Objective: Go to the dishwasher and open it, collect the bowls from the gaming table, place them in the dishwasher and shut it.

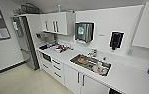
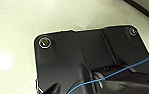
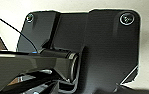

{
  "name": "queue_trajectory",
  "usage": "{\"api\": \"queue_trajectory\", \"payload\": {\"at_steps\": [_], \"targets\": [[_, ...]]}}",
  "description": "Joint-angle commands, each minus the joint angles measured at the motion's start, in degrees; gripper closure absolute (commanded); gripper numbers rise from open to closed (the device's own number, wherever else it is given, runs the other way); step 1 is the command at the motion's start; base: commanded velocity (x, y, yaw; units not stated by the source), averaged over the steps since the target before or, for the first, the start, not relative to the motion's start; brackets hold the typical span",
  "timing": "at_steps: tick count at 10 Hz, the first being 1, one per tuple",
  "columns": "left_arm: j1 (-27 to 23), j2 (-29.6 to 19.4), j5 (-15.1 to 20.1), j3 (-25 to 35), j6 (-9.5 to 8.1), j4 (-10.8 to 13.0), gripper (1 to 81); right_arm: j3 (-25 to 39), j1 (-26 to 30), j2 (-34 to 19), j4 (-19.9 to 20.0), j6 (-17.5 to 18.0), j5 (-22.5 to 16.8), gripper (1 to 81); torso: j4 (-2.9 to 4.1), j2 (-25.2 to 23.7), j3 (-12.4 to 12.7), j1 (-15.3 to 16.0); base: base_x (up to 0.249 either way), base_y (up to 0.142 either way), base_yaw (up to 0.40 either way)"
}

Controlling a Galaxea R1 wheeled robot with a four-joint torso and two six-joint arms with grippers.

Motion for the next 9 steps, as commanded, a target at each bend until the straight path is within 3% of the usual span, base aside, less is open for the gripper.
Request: {"api": "queue_trajectory", "payload": {"at_steps": [1,3,5,6,9], "targets": [[-2.53,-0.49,2.50,0.22,0.21,1.37,1.0,0.41,1.90,-0.53,0.27,-0.25,-2.70,1.0,0.00,0.00,0.00,0.00,0.000,0.000,0.357],[-2.09,-0.75,2.41,0.40,0.30,1.45,1.0,3.22,1.20,-2.64,-0.26,-0.34,-1.83,1.0,0.00,0.00,0.00,0.00,0.000,0.000,0.357],[-1.74,-1.98,2.14,1.97,0.30,1.54,1.0,14.37,1.19,-8.96,-0.96,-0.34,-1.74,1.0,0.00,0.00,0.00,0.00,0.000,0.000,0.357],[-1.38,-3.13,2.06,3.65,0.30,1.63,1.0,16.67,1.19,-10.38,-0.96,-0.34,-1.74,1.0,0.00,0.00,0.00,0.00,0.000,0.000,0.357],[-1.21,-6.73,1.97,9.63,0.30,1.72,1.0,16.67,1.19,-10.38,-1.05,-0.34,-1.91,1.0,0.00,0.00,0.00,0.00,0.000,0.000,0.357]]}}
